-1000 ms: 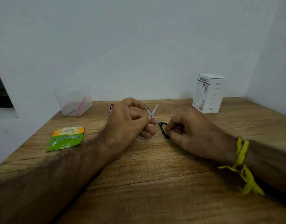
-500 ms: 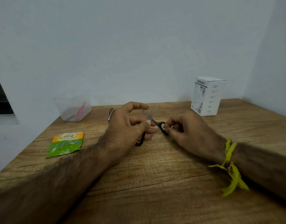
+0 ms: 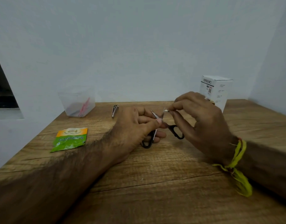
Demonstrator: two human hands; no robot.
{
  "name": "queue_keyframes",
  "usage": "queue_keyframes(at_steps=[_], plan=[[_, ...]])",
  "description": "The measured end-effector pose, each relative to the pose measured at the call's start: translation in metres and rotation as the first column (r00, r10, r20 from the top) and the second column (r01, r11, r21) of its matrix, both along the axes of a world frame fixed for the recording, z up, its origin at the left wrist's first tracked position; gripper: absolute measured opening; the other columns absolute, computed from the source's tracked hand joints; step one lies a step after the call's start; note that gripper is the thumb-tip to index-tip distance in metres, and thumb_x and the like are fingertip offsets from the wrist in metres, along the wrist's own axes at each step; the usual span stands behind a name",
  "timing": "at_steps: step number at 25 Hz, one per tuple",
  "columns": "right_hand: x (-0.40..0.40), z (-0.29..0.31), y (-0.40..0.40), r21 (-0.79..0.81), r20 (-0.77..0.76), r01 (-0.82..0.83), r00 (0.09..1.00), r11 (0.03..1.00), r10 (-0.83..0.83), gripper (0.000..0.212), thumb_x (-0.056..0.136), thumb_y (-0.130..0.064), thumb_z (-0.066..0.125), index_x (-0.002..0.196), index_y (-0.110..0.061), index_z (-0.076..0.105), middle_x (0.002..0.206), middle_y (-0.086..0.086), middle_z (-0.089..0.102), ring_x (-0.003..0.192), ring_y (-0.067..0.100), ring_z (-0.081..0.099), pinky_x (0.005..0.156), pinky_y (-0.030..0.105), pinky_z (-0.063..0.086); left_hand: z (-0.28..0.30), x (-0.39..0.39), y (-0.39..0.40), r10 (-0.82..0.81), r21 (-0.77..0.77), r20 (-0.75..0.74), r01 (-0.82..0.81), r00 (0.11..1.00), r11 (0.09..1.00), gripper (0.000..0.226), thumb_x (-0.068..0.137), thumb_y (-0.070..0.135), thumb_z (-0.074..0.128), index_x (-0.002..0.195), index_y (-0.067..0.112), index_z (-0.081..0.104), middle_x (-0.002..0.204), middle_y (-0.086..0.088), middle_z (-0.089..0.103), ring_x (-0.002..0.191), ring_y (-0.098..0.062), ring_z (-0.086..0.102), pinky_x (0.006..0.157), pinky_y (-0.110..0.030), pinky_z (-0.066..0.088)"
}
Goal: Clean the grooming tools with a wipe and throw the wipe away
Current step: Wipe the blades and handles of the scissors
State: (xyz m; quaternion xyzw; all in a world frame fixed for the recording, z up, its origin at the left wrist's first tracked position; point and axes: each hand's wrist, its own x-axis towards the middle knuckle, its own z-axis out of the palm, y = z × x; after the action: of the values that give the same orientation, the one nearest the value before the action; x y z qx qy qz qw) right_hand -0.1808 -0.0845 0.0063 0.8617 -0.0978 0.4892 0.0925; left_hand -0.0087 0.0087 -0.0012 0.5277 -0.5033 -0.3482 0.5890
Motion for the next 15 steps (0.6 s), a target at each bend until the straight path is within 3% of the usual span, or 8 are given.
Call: queue_keyframes(at_steps=[4, 15], plan=[[0.0049, -0.0025, -0.0052, -0.168, -0.095, 0.065, 0.992, 0.984, -0.082, 0.011, 0.094, -0.014, 0.066, 0.094, -0.006, 0.072, 0.093, 0.008, 0.067, 0.082, 0.028, 0.062, 0.069, 0.048, 0.05, -0.0008, -0.0008, -0.0006, -0.02, -0.012, -0.019, 0.02, 1.0, 1.0, 0.017, 0.092, 0.007, 0.07, 0.103, -0.004, 0.062, 0.088, -0.014, 0.078, 0.078, -0.03, 0.078, 0.062, -0.033, 0.063], [0.0039, -0.0024, -0.006, -0.32, -0.192, 0.094, 0.968, 0.943, -0.162, 0.013, 0.095, -0.013, 0.062, 0.092, -0.006, 0.072, 0.093, 0.01, 0.068, 0.079, 0.032, 0.063, 0.065, 0.047, 0.05, -0.0025, -0.0011, -0.0001, -0.056, -0.05, -0.021, 0.055, 0.998, 0.997, 0.025, 0.088, -0.001, 0.072, 0.11, 0.0, 0.062, 0.088, -0.015, 0.078, 0.081, -0.029, 0.077, 0.065, -0.032, 0.063]])
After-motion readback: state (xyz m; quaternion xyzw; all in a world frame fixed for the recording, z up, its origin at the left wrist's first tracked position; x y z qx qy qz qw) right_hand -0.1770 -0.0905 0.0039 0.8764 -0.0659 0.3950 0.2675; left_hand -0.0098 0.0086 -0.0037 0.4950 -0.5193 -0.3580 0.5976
